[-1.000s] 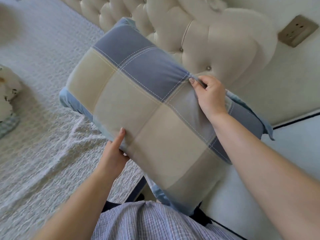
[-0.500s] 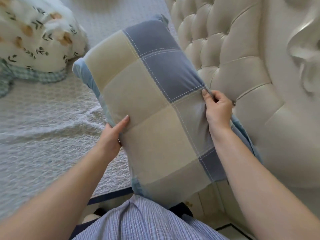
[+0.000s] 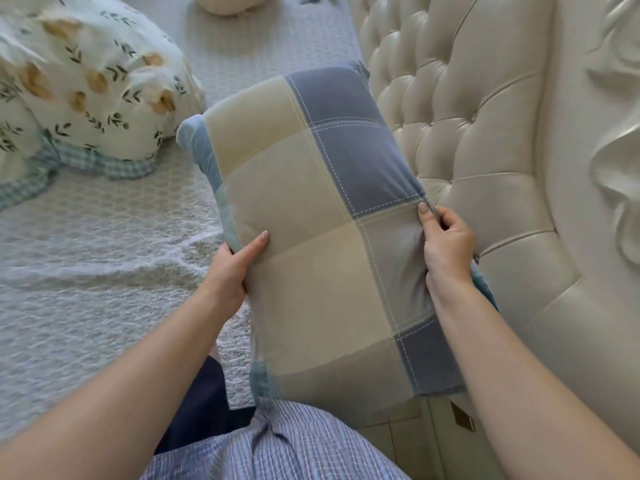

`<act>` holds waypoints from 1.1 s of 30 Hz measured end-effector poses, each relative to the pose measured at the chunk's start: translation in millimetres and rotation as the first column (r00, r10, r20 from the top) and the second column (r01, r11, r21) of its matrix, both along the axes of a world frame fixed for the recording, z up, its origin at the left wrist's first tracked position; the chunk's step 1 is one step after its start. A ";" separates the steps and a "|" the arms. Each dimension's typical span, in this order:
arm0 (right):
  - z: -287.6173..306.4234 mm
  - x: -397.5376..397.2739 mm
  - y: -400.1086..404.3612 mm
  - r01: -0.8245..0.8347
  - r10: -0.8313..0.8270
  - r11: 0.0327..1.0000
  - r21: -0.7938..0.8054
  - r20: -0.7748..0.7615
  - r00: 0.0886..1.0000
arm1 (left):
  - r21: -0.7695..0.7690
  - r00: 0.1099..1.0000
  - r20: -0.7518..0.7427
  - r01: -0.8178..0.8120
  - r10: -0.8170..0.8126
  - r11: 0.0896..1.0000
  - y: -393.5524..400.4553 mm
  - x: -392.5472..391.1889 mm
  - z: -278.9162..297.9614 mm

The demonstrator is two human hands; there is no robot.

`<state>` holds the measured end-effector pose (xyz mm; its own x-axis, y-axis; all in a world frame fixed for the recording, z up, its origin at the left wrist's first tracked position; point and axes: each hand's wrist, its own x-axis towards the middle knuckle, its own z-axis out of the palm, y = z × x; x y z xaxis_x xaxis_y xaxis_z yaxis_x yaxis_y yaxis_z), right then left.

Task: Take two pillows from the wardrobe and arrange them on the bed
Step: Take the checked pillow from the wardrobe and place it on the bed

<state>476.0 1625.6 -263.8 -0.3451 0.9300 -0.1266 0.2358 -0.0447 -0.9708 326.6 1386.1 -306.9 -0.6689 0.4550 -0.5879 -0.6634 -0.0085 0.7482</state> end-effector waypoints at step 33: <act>-124.2 -406.6 244.0 0.097 -0.111 0.988 0.118 0.114 0.987 | 0.131 1.000 0.027 -0.015 0.011 0.991 261.0 -411.0 -146.2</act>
<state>69.4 1869.6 -388.0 -0.2345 0.9706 -0.0545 0.3507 0.0322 -0.9359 -84.4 1647.1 -453.1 -0.6603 0.5208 -0.5411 -0.6822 -0.1146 0.7222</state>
